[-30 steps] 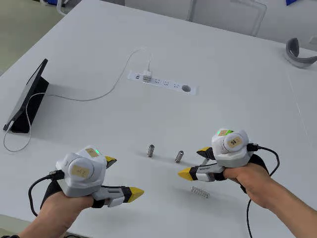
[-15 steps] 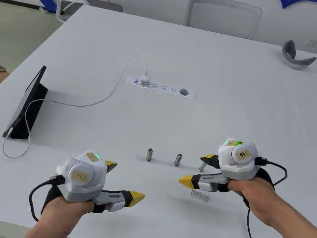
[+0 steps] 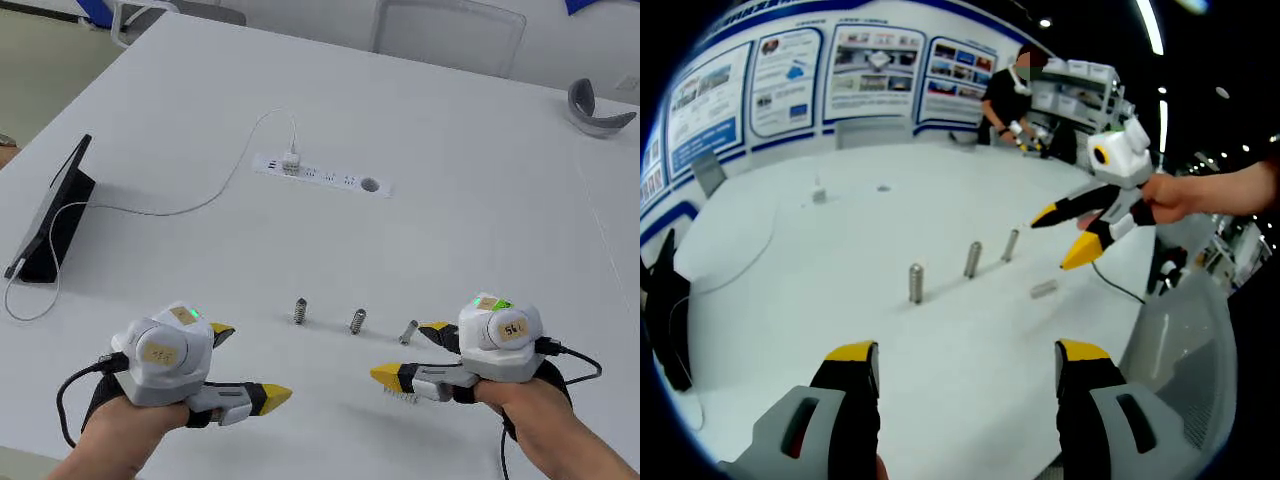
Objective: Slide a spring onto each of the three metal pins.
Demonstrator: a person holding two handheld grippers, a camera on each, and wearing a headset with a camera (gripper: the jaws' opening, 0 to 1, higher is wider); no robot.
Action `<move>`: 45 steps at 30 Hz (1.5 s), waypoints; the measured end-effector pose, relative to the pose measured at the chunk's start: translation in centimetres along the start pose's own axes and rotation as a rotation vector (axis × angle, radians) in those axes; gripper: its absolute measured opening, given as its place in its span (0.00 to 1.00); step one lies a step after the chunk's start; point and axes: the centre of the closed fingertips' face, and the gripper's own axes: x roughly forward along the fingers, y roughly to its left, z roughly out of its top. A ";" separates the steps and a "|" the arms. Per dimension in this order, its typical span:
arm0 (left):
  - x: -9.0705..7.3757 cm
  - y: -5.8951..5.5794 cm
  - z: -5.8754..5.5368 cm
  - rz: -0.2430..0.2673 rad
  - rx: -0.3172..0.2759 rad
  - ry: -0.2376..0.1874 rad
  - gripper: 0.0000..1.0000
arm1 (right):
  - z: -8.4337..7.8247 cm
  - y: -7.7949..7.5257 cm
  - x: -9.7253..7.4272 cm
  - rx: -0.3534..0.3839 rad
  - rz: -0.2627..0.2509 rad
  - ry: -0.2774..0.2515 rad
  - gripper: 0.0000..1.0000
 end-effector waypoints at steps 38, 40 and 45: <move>1.8 -0.7 1.3 -0.015 0.004 -0.001 0.75 | -5.1 -0.6 -3.2 0.092 -0.045 -0.007 0.76; 1.9 -0.8 1.4 -0.017 0.005 0.002 0.75 | -5.4 -0.6 -3.4 0.097 -0.044 -0.008 0.76; 2.6 -1.2 1.7 -0.027 0.014 0.008 0.76 | -5.8 -0.7 -3.8 0.107 -0.045 -0.010 0.77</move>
